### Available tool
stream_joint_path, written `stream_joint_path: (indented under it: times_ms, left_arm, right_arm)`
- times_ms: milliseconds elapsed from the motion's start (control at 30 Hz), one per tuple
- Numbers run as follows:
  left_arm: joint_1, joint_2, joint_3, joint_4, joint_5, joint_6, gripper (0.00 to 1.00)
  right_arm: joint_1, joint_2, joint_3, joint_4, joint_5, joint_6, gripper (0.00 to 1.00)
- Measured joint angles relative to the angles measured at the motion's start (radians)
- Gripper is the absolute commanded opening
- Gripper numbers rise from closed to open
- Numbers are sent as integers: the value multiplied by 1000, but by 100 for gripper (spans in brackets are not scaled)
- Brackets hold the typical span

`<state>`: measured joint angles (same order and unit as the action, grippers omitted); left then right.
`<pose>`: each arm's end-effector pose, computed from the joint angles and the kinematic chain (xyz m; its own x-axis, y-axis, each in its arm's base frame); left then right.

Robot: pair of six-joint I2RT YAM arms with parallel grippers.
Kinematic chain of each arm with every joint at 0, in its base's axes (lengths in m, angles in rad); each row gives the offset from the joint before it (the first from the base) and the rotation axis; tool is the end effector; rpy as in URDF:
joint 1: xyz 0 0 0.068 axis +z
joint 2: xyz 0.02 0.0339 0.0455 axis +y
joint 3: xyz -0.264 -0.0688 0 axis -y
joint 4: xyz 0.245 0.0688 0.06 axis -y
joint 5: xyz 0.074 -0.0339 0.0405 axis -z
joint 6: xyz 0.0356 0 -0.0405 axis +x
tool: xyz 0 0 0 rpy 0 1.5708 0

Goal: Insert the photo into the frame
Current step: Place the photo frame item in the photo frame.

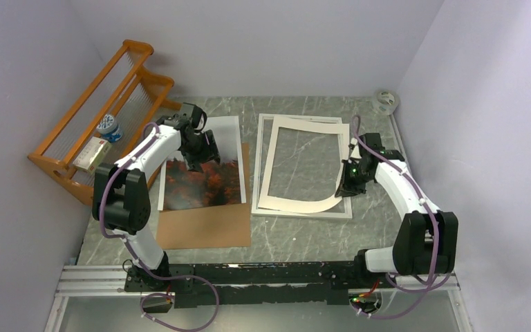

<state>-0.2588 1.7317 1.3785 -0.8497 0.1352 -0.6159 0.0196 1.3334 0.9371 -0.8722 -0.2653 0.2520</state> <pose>0.3393 -0.0948 0.2437 -0.9098 -0.3513 -0.2209 -0.2758 0.9097 -0.3104 0.2391 0.0140 0.2274 -0.9485 0.2221 -0.2259 0.1441 0.9375 0.3166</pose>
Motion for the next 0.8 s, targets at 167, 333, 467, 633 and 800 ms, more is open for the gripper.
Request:
stream_joint_path:
  times_ms: [167,333,467,633,800]
  left_arm:
    - [0,0,0,2,1,2,69]
    - [0,1,0,5,1,2,69]
    - [0,3,0,8,1,2,69]
    - [0,32,9,7,1,3,69]
    - [0,54,35,3,8,14,69]
  right_arm:
    - [56,32,31,1,-6,-24,0]
    - [68,67,64,-10,4,-36,1]
    - [68,90,97,-31,35,-39,8]
    - [69,90,117,-55,82,-41,11]
    - [69,82,117,-71,130,-42,0]
